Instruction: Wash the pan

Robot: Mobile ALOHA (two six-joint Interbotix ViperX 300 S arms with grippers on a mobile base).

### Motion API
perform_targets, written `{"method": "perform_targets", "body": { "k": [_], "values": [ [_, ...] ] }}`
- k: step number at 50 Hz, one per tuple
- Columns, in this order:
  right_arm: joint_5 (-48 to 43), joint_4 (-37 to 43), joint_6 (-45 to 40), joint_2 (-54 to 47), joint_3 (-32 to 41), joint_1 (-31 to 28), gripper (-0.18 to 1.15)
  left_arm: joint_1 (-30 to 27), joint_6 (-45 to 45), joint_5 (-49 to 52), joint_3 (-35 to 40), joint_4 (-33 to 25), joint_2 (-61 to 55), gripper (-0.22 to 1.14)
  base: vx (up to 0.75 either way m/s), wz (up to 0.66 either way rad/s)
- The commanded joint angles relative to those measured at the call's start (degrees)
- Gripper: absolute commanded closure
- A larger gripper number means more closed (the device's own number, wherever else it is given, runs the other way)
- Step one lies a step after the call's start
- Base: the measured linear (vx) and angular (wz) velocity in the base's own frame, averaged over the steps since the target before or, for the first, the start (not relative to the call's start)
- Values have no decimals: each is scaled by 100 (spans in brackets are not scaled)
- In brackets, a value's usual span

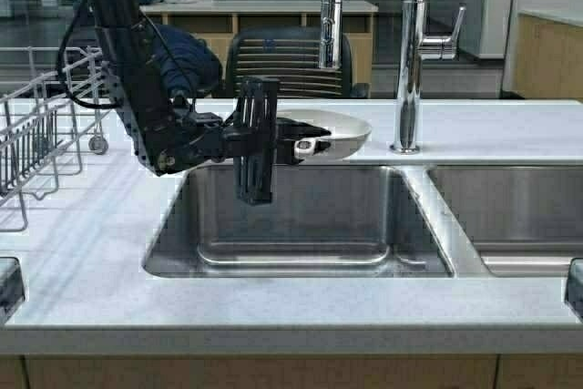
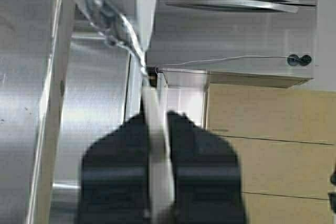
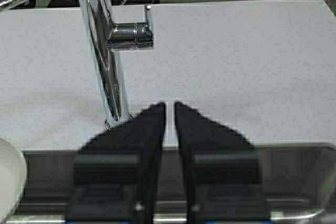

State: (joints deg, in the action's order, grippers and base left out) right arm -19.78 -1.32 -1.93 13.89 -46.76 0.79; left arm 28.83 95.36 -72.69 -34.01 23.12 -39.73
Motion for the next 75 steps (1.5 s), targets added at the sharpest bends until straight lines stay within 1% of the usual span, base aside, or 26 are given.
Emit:
{"method": "perform_targets", "body": {
  "k": [1, 5, 13, 31, 50, 61, 75],
  "values": [
    [264, -439, -290, -1046, 1125, -9, -11, 18, -18, -97, 97, 0, 246, 90, 0, 0],
    [360, -606, -483, -1485, 1608, -9, -4, 9, -18, -105, 97, 0, 246, 90, 0, 0],
    [483, -791, -545, -2136, 2399, -9, -5, 18, -18, -105, 97, 0, 229, 90, 0, 0],
    [1230, -896, -545, -3138, 3885, -9, -5, 9, -26, -105, 132, 0, 193, 90, 0, 0],
    [1679, -905, -519, -3797, 4764, -9, -5, 18, -26, -97, 185, 0, 176, 90, 0, 0],
    [2048, -914, -519, -4201, 5414, -18, -5, 18, -26, -105, 211, 0, 176, 90, 0, 0],
    [2443, -914, -510, -4579, 5941, -18, -5, 9, -26, -97, 202, 9, 176, 90, 0, 0]
  ]
}}
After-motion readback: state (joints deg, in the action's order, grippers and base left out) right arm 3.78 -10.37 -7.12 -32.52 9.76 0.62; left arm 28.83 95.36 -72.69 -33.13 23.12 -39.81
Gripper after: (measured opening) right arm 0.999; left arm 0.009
